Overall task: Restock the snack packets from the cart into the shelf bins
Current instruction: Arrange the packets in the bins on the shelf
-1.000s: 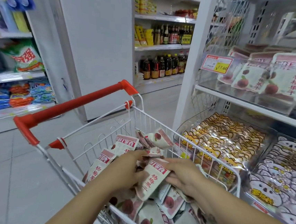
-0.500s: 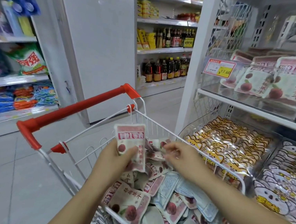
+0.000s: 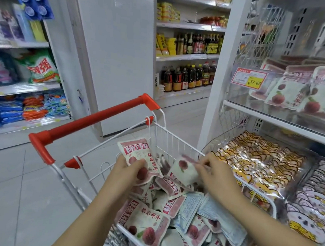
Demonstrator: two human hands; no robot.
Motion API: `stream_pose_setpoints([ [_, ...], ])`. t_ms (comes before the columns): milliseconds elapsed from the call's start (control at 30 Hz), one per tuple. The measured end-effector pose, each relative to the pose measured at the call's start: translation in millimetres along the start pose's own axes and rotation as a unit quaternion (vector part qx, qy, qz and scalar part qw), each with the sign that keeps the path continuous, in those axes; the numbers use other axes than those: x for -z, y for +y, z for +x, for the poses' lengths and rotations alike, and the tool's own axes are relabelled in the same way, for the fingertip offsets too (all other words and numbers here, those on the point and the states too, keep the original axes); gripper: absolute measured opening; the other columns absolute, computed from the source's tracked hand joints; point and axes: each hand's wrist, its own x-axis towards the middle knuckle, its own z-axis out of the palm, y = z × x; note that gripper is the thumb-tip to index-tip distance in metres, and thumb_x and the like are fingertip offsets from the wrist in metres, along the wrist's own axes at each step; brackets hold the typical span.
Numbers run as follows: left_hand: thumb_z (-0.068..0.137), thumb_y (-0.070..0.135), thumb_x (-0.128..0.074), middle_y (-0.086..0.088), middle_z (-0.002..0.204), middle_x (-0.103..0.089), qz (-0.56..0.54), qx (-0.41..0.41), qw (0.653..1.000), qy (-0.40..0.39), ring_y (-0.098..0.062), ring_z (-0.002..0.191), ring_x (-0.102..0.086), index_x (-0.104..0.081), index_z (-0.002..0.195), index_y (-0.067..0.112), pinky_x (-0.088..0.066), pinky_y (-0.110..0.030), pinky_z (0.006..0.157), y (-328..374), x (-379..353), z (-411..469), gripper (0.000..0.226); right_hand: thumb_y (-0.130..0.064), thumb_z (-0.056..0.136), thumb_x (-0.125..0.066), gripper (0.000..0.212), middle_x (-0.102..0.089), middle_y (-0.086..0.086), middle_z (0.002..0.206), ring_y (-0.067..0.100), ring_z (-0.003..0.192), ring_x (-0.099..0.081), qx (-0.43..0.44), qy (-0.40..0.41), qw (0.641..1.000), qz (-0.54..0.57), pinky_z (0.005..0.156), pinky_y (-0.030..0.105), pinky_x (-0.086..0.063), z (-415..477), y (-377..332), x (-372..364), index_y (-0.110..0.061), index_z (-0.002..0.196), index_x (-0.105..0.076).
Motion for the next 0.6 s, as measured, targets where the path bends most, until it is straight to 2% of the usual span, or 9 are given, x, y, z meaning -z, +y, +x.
stream_pose_setpoints([
  [100,0.1,0.024,-0.059,-0.008,0.09,-0.078,-0.032,0.013,0.999,-0.041,-0.034,0.083,-0.068,-0.047,0.123,0.018,-0.051,-0.045,0.064,-1.7,-0.8,0.8,0.026,-0.022,0.099,-0.059,0.011,-0.068,-0.001,0.084,0.001,0.058,-0.066,-0.043,0.051,0.988,0.139,0.046,0.015,-0.048,-6.3,-14.2,31.8,-0.014,0.092,-0.058],
  [167,0.102,0.029,-0.057,-0.012,0.104,-0.076,-0.075,0.04,0.994,-0.07,-0.03,0.091,-0.072,-0.047,0.127,0.019,-0.053,-0.038,0.063,1.6,-3.3,-4.5,0.028,-0.017,0.097,-0.061,0.008,-0.069,-0.007,0.087,-0.001,0.065,-0.067,0.003,0.084,0.98,0.181,0.053,0.015,-0.051,-14.1,-23.4,44.0,-0.013,0.09,-0.06],
  [267,0.098,0.05,-0.05,-0.019,0.126,-0.067,-0.133,0.116,0.968,-0.177,-0.032,0.097,-0.074,-0.052,0.134,0.015,-0.061,-0.038,0.071,8.5,-11.5,-16.2,0.05,-0.006,0.094,-0.064,0.016,-0.069,-0.019,0.107,-0.01,0.096,-0.064,0.144,0.069,0.974,0.16,0.08,0.012,-0.052,-31.8,-31.8,43.4,-0.019,0.086,-0.062],
  [333,0.095,0.063,-0.04,-0.014,0.118,-0.072,-0.121,0.132,0.952,-0.25,-0.028,0.094,-0.073,-0.061,0.128,0.017,-0.06,-0.037,0.076,11.0,-16.3,-23.8,0.061,-0.007,0.093,-0.061,0.022,-0.066,-0.017,0.119,-0.006,0.117,-0.058,0.229,0.02,0.964,0.131,0.097,0.015,-0.046,-41.2,-27.6,31.6,-0.026,0.085,-0.056],
  [367,0.094,0.066,-0.038,-0.011,0.111,-0.073,-0.114,0.127,0.95,-0.26,-0.024,0.087,-0.072,-0.065,0.123,0.017,-0.059,-0.035,0.075,11.0,-18.3,-26.6,0.063,-0.01,0.091,-0.06,0.022,-0.064,-0.016,0.122,-0.005,0.125,-0.053,0.268,-0.001,0.957,0.108,0.102,0.015,-0.042,-43.5,-23.9,24.8,-0.03,0.086,-0.054],
  [400,0.094,0.064,-0.041,-0.01,0.106,-0.074,-0.113,0.118,0.951,-0.261,-0.021,0.082,-0.071,-0.067,0.121,0.016,-0.059,-0.032,0.071,10.3,-19.6,-27.7,0.061,-0.012,0.09,-0.058,0.02,-0.062,-0.015,0.125,-0.004,0.13,-0.049,0.303,-0.02,0.949,0.084,0.106,0.015,-0.039,-44.6,-20.1,18.6,-0.031,0.089,-0.054],
  [467,0.095,0.047,-0.053,-0.012,0.108,-0.074,-0.105,0.087,0.959,-0.248,-0.021,0.084,-0.072,-0.063,0.127,0.014,-0.058,-0.031,0.068,8.1,-20.1,-28.2,0.047,-0.011,0.09,-0.056,0.016,-0.06,-0.012,0.13,0.002,0.138,-0.042,0.351,-0.05,0.933,0.065,0.111,0.02,-0.037,-43.6,-14.7,9.7,-0.026,0.093,-0.056],
  [533,0.09,0.029,-0.064,-0.014,0.112,-0.074,-0.087,0.056,0.969,-0.224,-0.025,0.089,-0.073,-0.057,0.132,0.012,-0.059,-0.036,0.072,5.4,-18.0,-27.5,0.045,-0.006,0.09,-0.058,0.012,-0.06,-0.006,0.135,0.007,0.142,-0.04,0.368,-0.072,0.924,0.069,0.113,0.025,-0.037,-40.2,-13.6,6.5,-0.018,0.092,-0.06],
  [600,0.09,0.022,-0.066,-0.014,0.112,-0.075,-0.081,0.022,0.978,-0.191,-0.029,0.091,-0.074,-0.055,0.13,0.013,-0.06,-0.039,0.072,4.5,-17.1,-26.1,0.043,-0.012,0.091,-0.065,0.009,-0.054,-0.007,0.142,0.008,0.142,-0.039,0.367,-0.067,0.926,0.055,0.113,0.029,-0.038,-35.0,-11.8,6.0,-0.018,0.096,-0.063],
])
